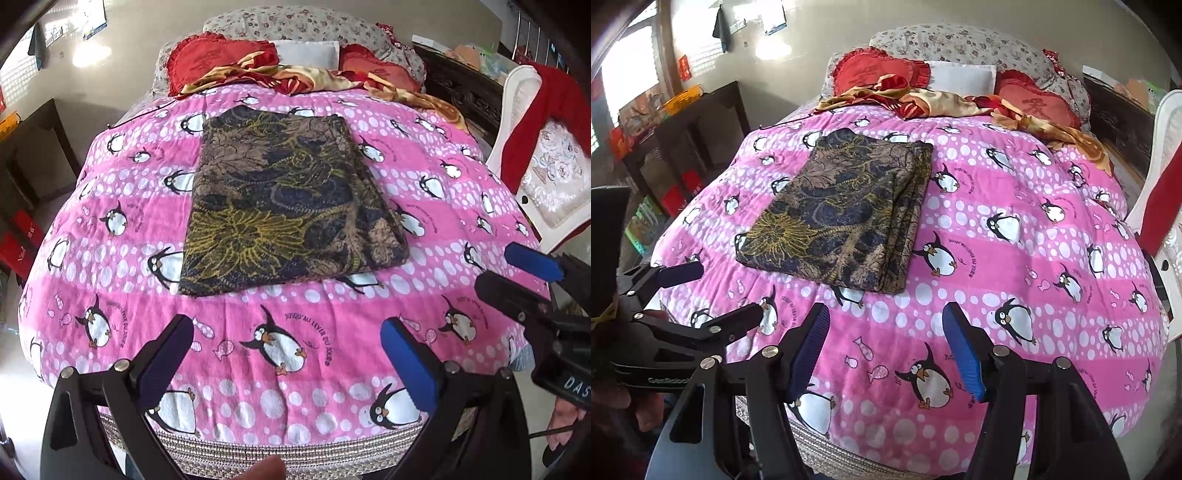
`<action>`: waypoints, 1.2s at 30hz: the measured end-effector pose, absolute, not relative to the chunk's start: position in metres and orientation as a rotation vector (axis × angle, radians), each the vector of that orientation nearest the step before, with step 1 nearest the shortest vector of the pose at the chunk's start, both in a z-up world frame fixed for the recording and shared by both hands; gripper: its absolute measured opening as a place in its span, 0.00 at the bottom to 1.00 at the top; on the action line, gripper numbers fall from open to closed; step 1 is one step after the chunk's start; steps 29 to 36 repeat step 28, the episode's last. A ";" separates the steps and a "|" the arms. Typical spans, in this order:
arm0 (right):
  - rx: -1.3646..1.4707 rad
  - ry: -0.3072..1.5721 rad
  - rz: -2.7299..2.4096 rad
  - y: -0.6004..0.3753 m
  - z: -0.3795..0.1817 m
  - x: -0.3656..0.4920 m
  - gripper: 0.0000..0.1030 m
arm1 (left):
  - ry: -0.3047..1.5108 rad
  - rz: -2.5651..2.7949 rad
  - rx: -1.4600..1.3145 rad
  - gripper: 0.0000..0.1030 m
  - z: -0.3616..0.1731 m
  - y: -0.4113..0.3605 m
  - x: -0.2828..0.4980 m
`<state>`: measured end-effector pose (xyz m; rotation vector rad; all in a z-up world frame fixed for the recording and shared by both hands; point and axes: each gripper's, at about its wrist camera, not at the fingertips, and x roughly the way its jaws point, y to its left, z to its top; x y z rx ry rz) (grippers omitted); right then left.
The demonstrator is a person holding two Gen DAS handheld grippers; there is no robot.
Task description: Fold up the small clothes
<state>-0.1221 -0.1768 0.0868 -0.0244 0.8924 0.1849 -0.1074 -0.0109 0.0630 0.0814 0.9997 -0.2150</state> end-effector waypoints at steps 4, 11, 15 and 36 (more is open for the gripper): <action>-0.023 0.898 0.177 -0.182 0.085 -0.122 0.73 | 1.013 -0.221 0.070 1.00 0.063 -0.016 -0.103; -0.001 0.903 0.155 -0.196 0.086 -0.123 0.73 | 1.018 -0.211 0.095 1.00 0.064 -0.023 -0.098; 0.005 0.910 0.157 -0.198 0.084 -0.121 0.73 | 1.031 -0.213 0.108 1.00 0.061 -0.027 -0.093; 0.025 0.871 0.137 -0.214 0.091 -0.122 0.73 | 1.022 -0.251 0.143 1.00 0.057 -0.049 -0.074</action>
